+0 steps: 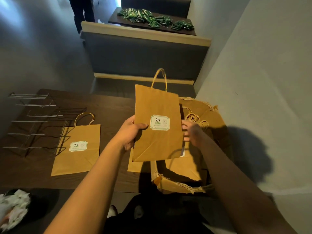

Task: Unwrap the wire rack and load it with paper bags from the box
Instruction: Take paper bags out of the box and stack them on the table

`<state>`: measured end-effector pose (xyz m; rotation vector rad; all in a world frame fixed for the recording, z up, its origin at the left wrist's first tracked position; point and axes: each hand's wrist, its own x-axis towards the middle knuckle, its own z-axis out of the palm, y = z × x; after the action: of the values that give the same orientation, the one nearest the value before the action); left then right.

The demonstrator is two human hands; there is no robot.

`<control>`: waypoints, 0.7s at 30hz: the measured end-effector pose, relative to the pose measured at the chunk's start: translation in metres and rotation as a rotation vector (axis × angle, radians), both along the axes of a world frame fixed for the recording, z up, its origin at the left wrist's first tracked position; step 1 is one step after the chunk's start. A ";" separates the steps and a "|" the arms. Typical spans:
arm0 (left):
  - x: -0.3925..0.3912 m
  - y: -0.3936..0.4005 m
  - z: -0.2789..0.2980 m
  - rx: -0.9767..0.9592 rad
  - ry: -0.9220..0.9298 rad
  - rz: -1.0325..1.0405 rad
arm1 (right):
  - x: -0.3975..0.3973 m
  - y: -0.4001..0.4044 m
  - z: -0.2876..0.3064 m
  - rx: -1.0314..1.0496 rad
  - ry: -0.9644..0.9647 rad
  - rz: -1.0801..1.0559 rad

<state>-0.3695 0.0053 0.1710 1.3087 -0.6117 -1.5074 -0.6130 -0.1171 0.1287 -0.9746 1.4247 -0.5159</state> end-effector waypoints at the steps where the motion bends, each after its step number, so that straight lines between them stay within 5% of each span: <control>1: 0.004 0.001 -0.004 0.022 -0.009 0.012 | -0.003 0.001 -0.011 -0.013 0.155 -0.041; 4: 0.011 0.003 -0.013 0.081 -0.007 0.075 | -0.020 0.015 -0.050 -0.107 0.690 0.010; 9: 0.020 0.009 -0.027 0.152 0.005 0.153 | -0.028 0.047 -0.095 -0.069 0.966 0.127; 12: 0.024 0.012 -0.036 0.182 0.019 0.203 | -0.034 0.045 -0.097 -0.075 0.943 0.083; 16: 0.026 0.014 -0.045 0.205 0.030 0.235 | -0.049 0.038 -0.084 -0.081 0.671 0.016; 21: 0.031 0.012 -0.050 0.204 -0.027 0.245 | -0.058 0.026 -0.021 -0.346 0.606 0.036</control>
<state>-0.3387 0.0178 0.1214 1.5026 -0.3063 -1.3782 -0.6711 -0.0908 0.1073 -1.5193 1.8847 -0.4684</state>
